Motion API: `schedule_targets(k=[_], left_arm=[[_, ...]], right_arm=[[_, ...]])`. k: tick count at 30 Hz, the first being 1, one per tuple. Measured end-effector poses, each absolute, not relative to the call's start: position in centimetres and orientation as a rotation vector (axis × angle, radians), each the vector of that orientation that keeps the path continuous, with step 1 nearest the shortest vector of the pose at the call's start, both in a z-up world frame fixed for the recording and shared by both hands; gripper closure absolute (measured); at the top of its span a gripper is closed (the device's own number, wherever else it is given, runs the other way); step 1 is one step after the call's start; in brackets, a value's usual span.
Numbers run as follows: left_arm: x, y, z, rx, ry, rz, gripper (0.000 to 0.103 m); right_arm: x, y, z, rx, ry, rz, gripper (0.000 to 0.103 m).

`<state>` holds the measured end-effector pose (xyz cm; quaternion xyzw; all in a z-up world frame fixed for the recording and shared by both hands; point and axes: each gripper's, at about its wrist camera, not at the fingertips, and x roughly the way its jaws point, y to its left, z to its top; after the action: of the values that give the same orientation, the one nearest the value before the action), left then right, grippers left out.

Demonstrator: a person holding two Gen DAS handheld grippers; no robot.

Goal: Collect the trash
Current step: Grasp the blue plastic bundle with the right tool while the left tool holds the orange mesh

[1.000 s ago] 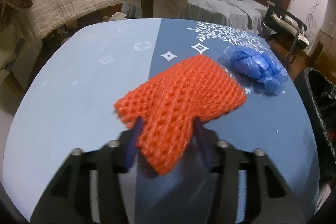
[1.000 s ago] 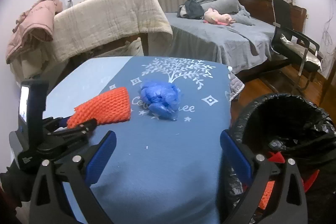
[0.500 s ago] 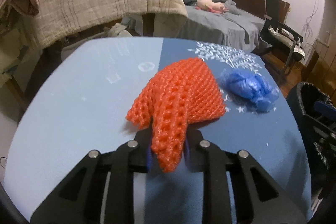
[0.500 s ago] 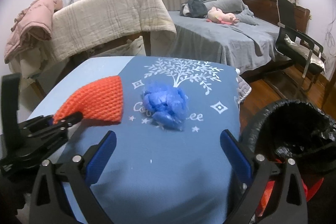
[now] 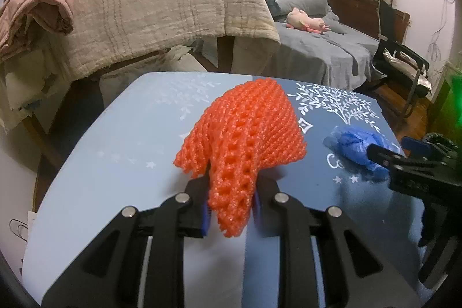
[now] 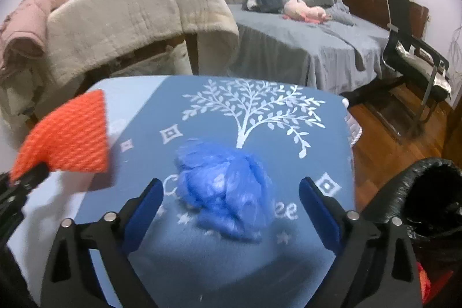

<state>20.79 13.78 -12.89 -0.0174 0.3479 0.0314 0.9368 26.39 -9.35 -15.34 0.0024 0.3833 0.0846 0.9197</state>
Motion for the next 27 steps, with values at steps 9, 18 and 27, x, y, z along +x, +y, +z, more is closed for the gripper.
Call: schedule_targets(k=[9,18,27], left_arm=[[21.5,14.3,-12.6,-0.033,0.708,0.080,0.082],[21.1,14.2,-12.0,-0.033,0.699,0.079,0.082],[19.2,12.2,-9.9,-0.020,0.672,0.050,0.081]], right_arm=[[29.4,-8.0,-18.3,-0.006,0.895,0.194,0.036],[27.7,-8.8,-16.2,0.048,0.869,0.254,0.068],[22.1,-10.9,-12.0,0.061,0.762,0.241,0.068]])
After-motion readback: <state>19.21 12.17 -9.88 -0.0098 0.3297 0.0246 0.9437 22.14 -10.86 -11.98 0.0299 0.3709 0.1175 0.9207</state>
